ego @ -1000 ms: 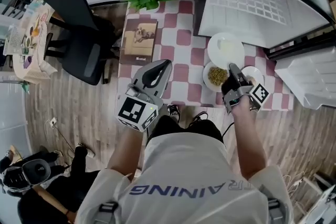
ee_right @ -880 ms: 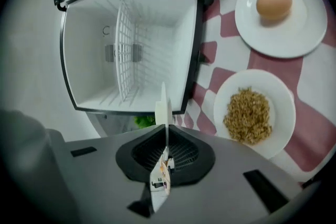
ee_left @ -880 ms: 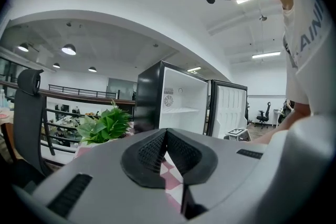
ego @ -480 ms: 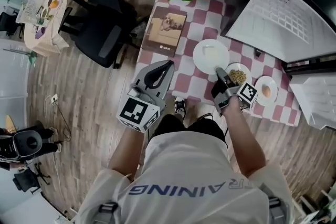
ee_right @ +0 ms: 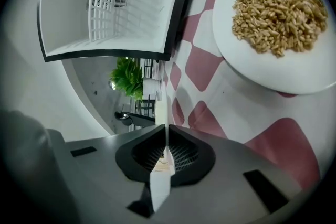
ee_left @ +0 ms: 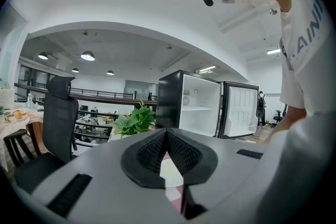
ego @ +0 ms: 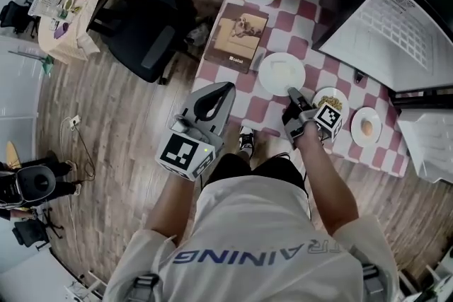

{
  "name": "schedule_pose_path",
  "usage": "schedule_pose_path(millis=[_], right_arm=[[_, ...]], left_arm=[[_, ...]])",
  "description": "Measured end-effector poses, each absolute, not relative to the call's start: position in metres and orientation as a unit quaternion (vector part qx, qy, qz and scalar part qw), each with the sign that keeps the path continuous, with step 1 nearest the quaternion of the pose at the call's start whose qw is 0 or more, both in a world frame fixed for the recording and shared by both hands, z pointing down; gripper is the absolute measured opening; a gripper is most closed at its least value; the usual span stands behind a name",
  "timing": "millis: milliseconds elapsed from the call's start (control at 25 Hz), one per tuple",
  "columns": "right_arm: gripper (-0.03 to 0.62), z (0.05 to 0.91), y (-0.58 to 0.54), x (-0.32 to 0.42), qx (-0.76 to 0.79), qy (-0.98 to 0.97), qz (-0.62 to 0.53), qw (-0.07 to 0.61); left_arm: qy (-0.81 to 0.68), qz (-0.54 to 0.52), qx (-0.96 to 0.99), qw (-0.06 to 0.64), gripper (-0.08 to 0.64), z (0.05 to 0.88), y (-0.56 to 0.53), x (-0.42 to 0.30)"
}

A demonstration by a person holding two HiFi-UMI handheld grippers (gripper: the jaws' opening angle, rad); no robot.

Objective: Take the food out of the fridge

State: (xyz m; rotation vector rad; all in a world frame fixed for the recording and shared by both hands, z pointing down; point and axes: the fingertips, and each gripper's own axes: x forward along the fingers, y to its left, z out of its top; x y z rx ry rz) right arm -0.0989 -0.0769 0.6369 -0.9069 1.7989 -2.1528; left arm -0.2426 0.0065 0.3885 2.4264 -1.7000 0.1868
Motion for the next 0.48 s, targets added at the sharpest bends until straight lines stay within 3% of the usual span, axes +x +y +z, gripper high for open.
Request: schedule_pose_path(millis=[480], right_arm=[[0.034,0.655,-0.083,-0.093,-0.325,0.594,-0.728,0.108]], left_arm=[[-0.563,0.066,0.818,0.098,0.006,0.398,-0.002,-0.24]])
